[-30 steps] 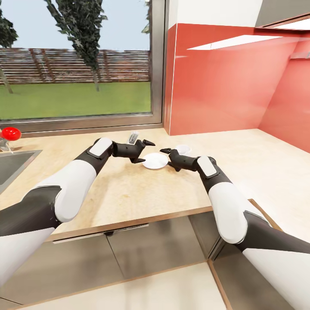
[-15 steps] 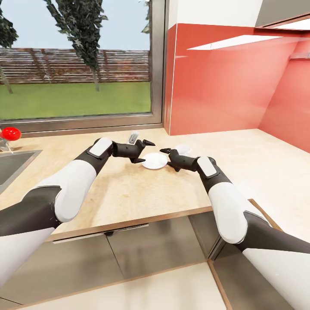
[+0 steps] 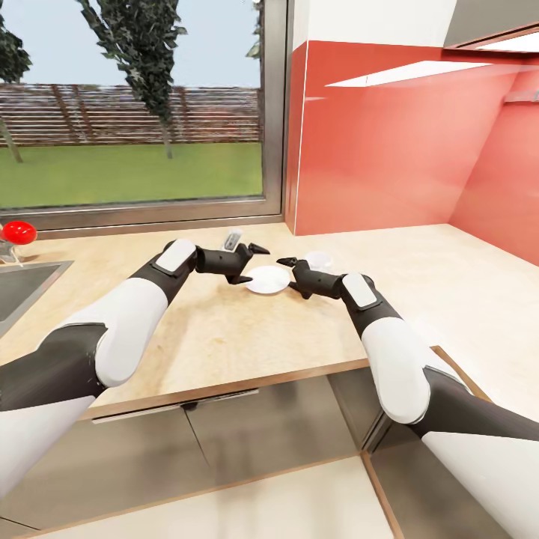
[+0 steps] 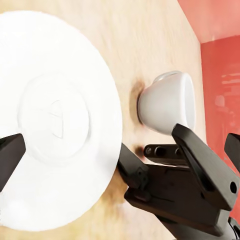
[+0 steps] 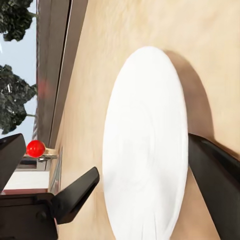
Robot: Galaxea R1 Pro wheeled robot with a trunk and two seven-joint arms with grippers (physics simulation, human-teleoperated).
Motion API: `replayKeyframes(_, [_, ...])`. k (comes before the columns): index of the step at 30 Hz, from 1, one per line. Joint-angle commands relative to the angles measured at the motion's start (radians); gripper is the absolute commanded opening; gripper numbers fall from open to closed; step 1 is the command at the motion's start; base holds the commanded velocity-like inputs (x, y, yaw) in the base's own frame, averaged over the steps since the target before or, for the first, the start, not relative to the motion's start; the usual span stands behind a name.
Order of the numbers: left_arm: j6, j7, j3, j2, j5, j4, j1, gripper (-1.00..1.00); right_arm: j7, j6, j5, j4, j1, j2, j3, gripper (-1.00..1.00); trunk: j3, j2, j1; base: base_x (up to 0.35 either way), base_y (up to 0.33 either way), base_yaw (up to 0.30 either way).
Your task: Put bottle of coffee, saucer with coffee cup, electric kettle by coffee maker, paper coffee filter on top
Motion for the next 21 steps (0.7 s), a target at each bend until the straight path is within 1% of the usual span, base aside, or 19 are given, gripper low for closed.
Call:
replayKeyframes(1, [0.004,-0.002,0.001,-0.001,-0.008,0.000,-0.001,1.00,0.000,0.006,0.030,0.005,0.000,0.001,-0.004,1.00,-0.001,0.000,0.000,0.000,0.000,0.000])
replayKeyframes(7, [0.004,-0.001,-0.047,-0.001,-0.008,-0.001,-0.001,1.00,0.000,0.006,0.029,0.005,0.000,0.001,-0.004,1.00,-0.001,0.000,0.000,0.000,0.000,0.000])
replayKeyframes(10, [0.004,-0.001,-0.055,-0.001,-0.008,-0.001,-0.001,1.00,0.000,0.006,0.029,0.006,0.000,0.001,-0.004,1.00,-0.001,0.000,0.000,0.000,0.000,0.000])
replayKeyframes(21, [0.004,0.000,-0.059,-0.001,-0.008,-0.001,-0.001,1.00,0.000,0.006,0.029,0.007,0.000,0.001,-0.004,1.00,-0.001,0.000,0.000,0.000,0.000,0.000])
